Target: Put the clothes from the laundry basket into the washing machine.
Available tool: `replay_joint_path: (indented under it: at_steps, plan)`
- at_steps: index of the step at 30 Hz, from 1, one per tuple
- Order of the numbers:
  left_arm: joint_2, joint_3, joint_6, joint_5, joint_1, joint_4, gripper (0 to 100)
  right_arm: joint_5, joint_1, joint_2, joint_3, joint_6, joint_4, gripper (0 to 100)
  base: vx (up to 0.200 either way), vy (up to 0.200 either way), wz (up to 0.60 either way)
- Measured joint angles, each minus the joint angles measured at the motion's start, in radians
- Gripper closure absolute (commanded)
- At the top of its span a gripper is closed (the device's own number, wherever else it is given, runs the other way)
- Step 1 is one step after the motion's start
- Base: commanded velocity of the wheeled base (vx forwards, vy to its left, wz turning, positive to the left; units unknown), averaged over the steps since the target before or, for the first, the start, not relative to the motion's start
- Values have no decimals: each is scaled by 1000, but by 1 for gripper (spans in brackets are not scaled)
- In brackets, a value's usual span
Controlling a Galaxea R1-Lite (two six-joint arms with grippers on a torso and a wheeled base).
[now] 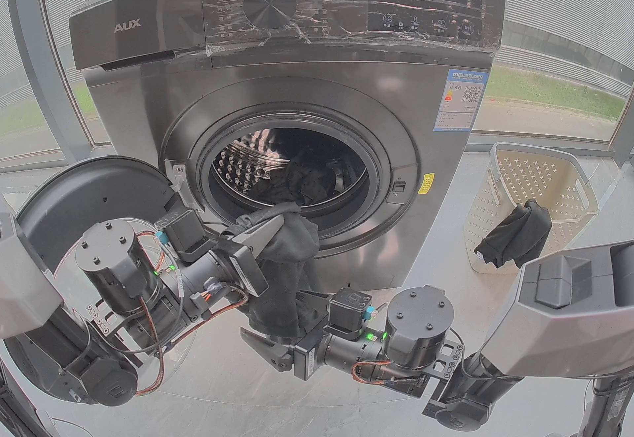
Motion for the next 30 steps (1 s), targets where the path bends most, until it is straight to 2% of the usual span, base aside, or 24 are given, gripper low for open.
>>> replay_joint_path:
  at_steps: [19, 25, 30]
  plan:
    - [14, -12, 0, 0, 25, 0, 100, 2, 26, -46, 32, 57, -1, 0, 0, 0, 0]
    - [14, -12, 0, 0, 26, 0, 100, -1, 5, -41, 19, 58, 6, 0, 0, 0, 0]
    - [13, -13, 0, 0, 25, 0, 100, -5, -44, -14, -27, 42, 16, 0, 0, 0, 0]
